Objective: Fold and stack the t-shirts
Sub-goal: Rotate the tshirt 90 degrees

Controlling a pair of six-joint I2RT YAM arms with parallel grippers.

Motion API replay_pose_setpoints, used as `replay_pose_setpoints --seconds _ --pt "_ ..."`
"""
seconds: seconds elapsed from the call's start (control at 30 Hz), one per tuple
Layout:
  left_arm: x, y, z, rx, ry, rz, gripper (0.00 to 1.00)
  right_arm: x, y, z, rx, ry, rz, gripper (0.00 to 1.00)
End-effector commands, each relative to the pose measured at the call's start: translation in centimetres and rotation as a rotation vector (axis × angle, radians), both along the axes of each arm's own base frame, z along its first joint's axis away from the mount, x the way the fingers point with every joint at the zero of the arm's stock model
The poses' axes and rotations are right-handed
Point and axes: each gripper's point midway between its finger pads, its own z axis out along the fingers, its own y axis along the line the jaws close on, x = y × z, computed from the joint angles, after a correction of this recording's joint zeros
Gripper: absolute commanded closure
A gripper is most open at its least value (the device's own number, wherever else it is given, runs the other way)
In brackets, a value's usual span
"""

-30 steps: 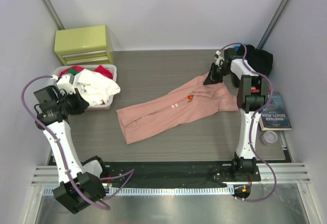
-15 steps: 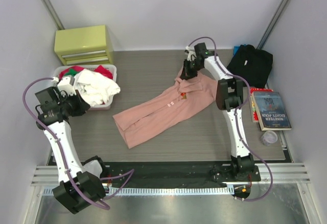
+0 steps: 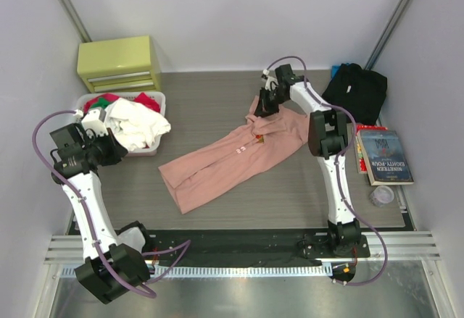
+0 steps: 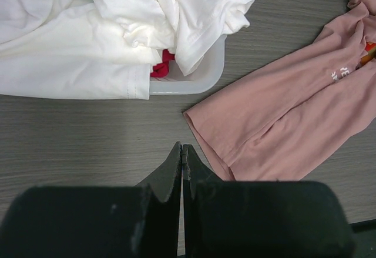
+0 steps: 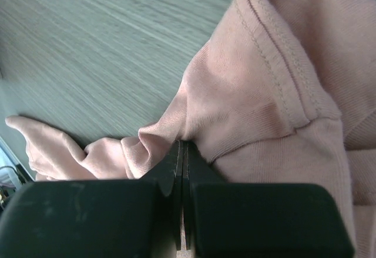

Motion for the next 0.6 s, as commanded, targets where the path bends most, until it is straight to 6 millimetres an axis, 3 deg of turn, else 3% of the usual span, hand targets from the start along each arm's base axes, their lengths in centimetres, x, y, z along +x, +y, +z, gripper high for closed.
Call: replay_pose_setpoints --seconds 0.0,0.2,0.4,0.57 --pt "0.0 0.0 0.5 0.031 -0.023 -0.019 1.00 0.7 -5.0 -1.5 -0.163 0.019 -0.138 0.99" --pt "-0.2 0.0 0.6 0.043 -0.017 -0.031 1.00 2.6 -10.2 -0.1 -0.140 -0.022 -0.261 0.99" --pt "-0.2 -0.3 0.8 0.028 -0.021 -0.038 1.00 3.1 -14.4 -0.4 -0.170 -0.026 -0.318 0.99" --pt "-0.3 -0.2 0.5 0.033 -0.011 -0.040 1.00 2.8 -16.1 -0.2 -0.162 -0.036 -0.326 0.99"
